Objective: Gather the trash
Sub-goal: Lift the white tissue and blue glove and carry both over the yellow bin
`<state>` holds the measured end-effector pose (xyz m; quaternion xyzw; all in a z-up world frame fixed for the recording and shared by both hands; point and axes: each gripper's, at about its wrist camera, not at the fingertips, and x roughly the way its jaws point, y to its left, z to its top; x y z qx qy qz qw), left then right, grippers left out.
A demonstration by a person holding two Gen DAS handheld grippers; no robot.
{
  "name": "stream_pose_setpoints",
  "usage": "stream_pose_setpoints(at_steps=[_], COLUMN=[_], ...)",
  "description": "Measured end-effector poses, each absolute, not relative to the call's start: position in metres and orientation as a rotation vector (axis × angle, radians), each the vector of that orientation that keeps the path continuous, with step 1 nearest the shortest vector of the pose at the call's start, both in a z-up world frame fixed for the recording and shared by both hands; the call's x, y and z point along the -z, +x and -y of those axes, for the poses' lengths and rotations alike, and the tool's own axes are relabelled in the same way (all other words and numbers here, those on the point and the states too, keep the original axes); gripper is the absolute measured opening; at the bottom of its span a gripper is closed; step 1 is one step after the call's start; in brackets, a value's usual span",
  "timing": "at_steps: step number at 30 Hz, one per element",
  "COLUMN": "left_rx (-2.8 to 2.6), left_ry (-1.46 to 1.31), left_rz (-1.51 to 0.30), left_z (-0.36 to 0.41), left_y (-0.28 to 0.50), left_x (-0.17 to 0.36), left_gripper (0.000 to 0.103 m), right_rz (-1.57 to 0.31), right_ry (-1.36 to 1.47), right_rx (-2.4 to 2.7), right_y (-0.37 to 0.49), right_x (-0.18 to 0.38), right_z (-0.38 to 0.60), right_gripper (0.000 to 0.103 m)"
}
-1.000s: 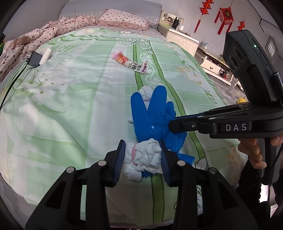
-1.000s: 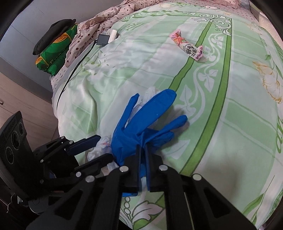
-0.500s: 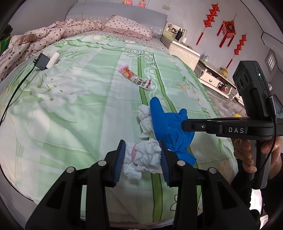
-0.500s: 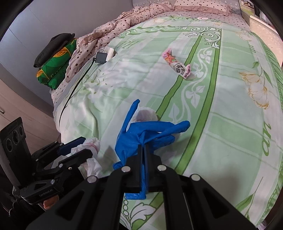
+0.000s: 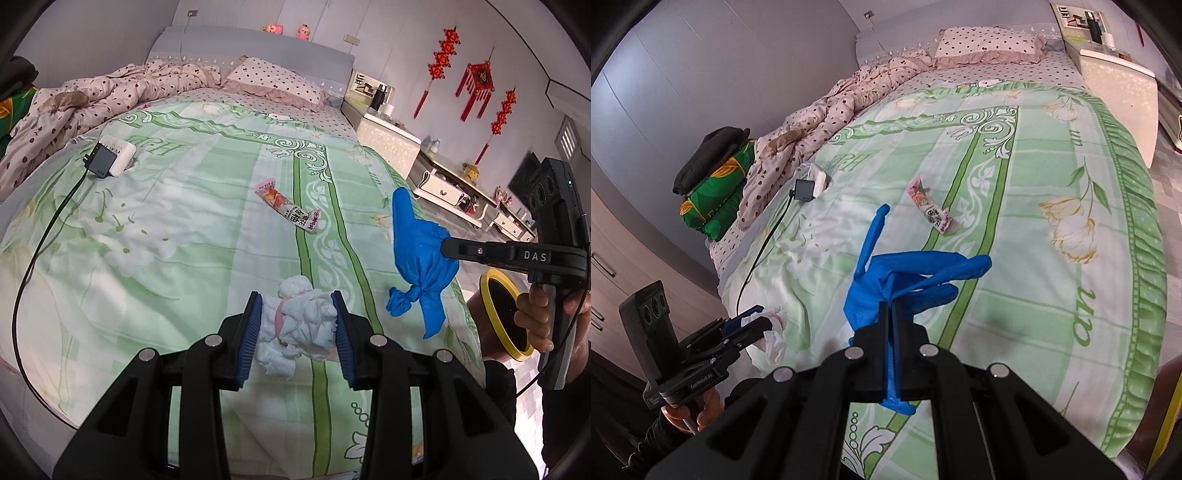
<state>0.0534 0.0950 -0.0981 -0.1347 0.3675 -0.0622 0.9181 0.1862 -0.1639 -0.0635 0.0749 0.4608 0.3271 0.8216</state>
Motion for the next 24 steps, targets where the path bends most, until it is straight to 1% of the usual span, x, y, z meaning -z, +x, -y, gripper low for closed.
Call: stream_pose_setpoints(at_steps=[12, 24], left_rx=[0.147, 0.273], left_ry=[-0.212, -0.126], left_rz=[-0.704, -0.651], left_z=[-0.061, 0.032], left_y=[0.069, 0.103], left_x=[0.057, 0.007], left_gripper=[0.036, 0.036], right_rz=[-0.864, -0.750], right_ry=[0.230, 0.312], right_rx=[-0.623, -0.495], right_y=[0.188, 0.179], right_x=[0.020, -0.017], right_z=[0.239, 0.339], right_gripper=[0.002, 0.002])
